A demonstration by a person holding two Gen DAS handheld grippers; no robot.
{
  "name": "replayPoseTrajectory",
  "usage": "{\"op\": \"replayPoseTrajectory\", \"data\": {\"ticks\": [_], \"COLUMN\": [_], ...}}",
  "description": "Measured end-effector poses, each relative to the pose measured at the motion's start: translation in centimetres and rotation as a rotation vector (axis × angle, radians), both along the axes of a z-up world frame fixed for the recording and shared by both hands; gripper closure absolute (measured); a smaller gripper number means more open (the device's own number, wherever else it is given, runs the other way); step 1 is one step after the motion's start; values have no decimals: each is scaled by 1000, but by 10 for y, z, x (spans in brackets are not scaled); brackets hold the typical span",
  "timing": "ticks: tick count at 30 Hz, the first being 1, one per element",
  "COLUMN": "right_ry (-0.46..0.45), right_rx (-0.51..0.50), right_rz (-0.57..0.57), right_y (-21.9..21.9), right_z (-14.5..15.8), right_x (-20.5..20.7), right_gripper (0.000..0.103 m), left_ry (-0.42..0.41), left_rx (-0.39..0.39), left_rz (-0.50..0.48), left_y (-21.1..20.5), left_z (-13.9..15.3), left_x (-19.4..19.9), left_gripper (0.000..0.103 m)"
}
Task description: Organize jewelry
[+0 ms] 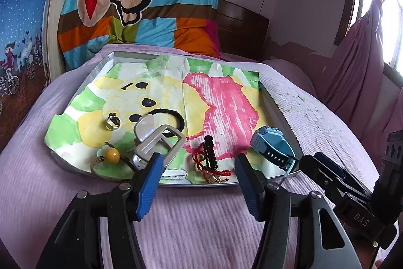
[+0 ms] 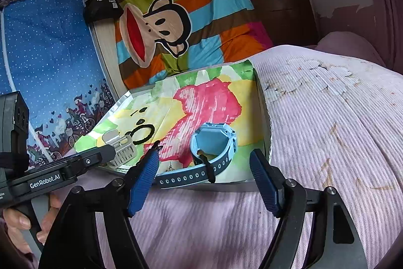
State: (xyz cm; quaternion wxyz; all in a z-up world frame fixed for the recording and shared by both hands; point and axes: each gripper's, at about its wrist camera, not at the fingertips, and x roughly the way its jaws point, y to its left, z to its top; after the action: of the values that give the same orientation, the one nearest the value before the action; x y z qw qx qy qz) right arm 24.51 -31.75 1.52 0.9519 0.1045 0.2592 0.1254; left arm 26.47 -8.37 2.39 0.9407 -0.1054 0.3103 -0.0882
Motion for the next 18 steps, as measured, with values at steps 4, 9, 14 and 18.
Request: {"op": "replayPoseTrajectory", "data": {"ticks": [4, 9, 14, 18], "right_ry": [-11, -28, -74, -113], "right_rx": [22, 47, 42, 40], "right_rz": [15, 10, -4, -15], "right_y": [2, 1, 8, 14], "right_z": [2, 1, 7, 14], "right_x": [-13, -33, -53, -71], "right_gripper": [23, 11, 1, 1], "left_ry": [-13, -55, -116, -148], "left_rx": [14, 14, 51, 58], "left_rz": [25, 73, 114, 124], "left_y": [7, 20, 29, 37], "left_z": [1, 7, 14, 17], "left_x": [-12, -31, -55, -74], "left_gripper": [34, 18, 4, 0]}}
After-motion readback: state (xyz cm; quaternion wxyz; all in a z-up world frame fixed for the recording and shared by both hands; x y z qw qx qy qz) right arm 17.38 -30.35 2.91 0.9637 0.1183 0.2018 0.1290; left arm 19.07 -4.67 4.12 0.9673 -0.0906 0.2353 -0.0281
